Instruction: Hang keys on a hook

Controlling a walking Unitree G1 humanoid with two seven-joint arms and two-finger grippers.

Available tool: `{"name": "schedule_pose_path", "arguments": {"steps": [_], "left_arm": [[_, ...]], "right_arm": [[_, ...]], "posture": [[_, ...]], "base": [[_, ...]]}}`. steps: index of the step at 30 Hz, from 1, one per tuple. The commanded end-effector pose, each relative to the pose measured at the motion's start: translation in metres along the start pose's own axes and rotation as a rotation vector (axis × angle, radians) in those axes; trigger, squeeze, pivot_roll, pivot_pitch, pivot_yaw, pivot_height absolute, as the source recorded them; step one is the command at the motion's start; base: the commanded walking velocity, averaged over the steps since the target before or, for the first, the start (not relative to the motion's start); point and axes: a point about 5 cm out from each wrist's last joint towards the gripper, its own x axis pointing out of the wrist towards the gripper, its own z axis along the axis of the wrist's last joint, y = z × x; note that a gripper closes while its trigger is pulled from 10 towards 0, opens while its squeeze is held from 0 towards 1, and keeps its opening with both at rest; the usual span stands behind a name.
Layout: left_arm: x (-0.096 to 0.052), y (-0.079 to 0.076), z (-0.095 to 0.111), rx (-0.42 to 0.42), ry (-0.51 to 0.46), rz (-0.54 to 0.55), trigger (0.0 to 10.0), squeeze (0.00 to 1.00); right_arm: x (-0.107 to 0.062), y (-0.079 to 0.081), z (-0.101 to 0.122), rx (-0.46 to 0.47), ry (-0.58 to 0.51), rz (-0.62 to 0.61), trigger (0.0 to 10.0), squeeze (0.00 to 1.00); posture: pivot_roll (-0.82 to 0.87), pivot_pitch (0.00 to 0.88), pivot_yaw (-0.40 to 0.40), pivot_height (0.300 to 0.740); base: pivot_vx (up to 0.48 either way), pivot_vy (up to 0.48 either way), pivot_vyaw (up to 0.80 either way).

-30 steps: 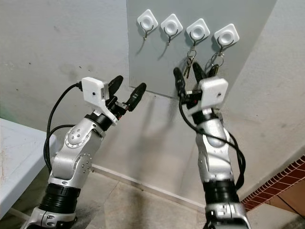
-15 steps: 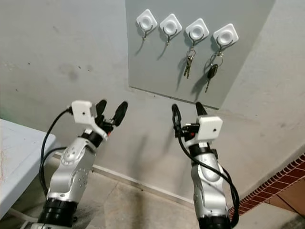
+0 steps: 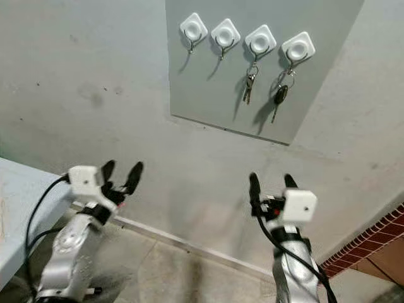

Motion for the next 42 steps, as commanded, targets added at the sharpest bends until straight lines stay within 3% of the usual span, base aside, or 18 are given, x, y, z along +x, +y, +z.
{"name": "schedule_pose_path", "arguments": {"steps": [1, 8, 13, 23, 33, 42], "left_arm": [[-0.003, 0.000, 0.004, 0.003, -0.019, -0.018, 10.0, 0.00], [-0.009, 0.002, -0.003, -0.007, 0.006, -0.012, 10.0, 0.00], [-0.004, -0.002, -0.005, -0.010, 0.010, -0.015, 10.0, 0.00], [0.007, -0.009, -0.004, -0.014, 0.005, -0.029, 10.0, 0.00], [0.016, -0.013, -0.004, -0.028, 0.003, -0.050, 10.0, 0.00], [0.020, -0.014, -0.003, -0.021, -0.005, -0.046, 10.0, 0.00]], "right_arm": [[-0.003, 0.002, 0.004, 0.001, -0.012, -0.010, 10.0, 0.00], [-0.016, 0.006, -0.005, -0.036, 0.034, -0.026, 10.0, 0.00], [-0.016, 0.006, -0.005, -0.058, 0.040, -0.026, 10.0, 0.00], [-0.009, 0.011, -0.002, -0.095, 0.033, -0.001, 10.0, 0.00], [-0.004, 0.006, 0.000, -0.110, 0.030, 0.004, 10.0, 0.00], [-0.002, 0.008, 0.000, -0.110, 0.026, 0.025, 10.0, 0.00]], "posture": [[-0.01, 0.000, -0.004, 0.740], [-0.02, 0.000, 0.004, 0.740], [-0.02, 0.000, 0.008, 0.740], [-0.04, 0.000, 0.005, 0.740], [-0.05, 0.000, 0.004, 0.740], [-0.05, 0.000, 0.003, 0.740]], "base": [[0.000, 0.000, 0.00], [0.000, 0.000, 0.00], [0.000, 0.000, 0.00], [0.000, 0.000, 0.80], [0.000, 0.000, 0.80], [0.000, 0.300, 0.80]]}}
